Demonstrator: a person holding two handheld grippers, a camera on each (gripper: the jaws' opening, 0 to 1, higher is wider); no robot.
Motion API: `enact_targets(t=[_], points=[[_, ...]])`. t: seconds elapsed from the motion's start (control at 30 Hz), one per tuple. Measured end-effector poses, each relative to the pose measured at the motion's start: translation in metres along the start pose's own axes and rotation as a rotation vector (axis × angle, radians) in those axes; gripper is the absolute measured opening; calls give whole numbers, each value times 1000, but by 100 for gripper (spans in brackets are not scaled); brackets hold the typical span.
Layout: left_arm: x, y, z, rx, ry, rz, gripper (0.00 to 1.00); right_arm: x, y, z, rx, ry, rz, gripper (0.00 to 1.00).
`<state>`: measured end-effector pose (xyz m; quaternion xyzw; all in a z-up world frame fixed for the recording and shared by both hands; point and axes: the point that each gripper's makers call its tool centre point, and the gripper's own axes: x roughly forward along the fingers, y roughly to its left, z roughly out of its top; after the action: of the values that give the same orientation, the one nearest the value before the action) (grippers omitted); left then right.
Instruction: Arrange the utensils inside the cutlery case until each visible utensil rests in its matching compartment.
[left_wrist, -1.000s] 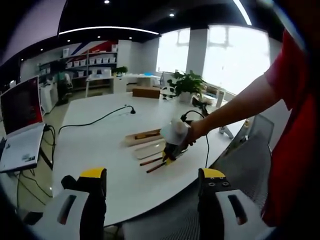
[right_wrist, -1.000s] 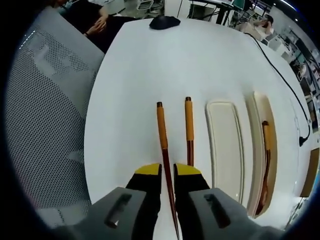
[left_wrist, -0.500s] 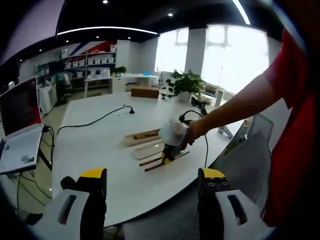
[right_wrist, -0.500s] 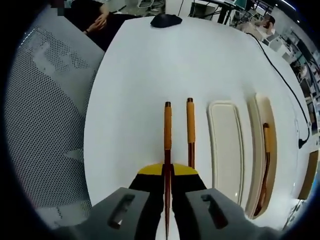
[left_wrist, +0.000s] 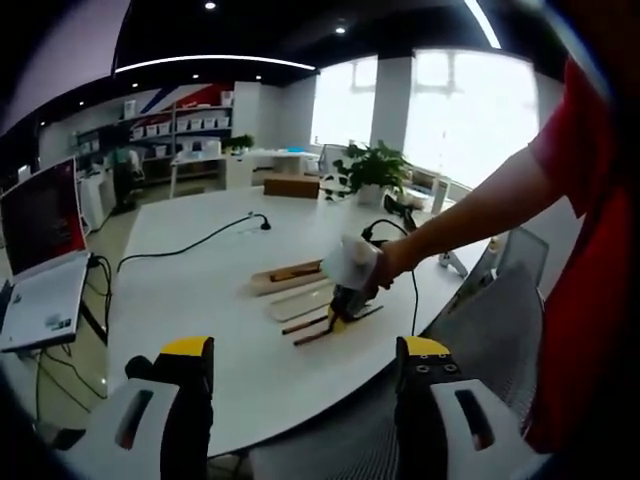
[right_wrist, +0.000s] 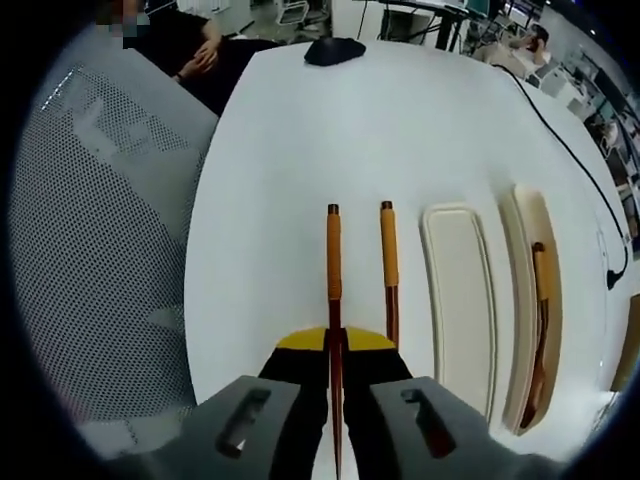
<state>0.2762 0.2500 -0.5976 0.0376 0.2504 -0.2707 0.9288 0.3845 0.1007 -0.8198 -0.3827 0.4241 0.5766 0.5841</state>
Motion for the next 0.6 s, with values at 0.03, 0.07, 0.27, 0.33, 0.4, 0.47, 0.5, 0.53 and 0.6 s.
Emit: enact_targets(t=[0.03, 0.07, 0.27, 0.33, 0.4, 0.47, 0.5, 0.53, 0.6], points=[[1, -1, 0, 2, 1, -3, 76, -2, 0, 1, 5, -7, 1, 0], [1, -2, 0, 2, 1, -4, 76, -4, 0, 2, 19, -10, 6, 0], [3, -6, 2, 13, 0, -15, 76, -14, -3, 1, 35, 3, 7, 0], [3, -6, 2, 15, 1, -17, 76, -17, -5, 3, 43, -2, 3, 0], [3, -5, 3, 16, -2, -16, 76, -20, -6, 4, 40, -3, 1, 0], [2, -6, 3, 15, -2, -15, 76, -22, -7, 4, 33, -1, -5, 0], [2, -5, 3, 15, -1, -14, 75, -23, -8, 5, 31, 1, -6, 0], [2, -5, 2, 16, 0, -14, 75, -24, -9, 5, 29, 1, -9, 0], [2, -8, 3, 18, 0, -17, 75, -26, -10, 6, 35, -3, -11, 0]])
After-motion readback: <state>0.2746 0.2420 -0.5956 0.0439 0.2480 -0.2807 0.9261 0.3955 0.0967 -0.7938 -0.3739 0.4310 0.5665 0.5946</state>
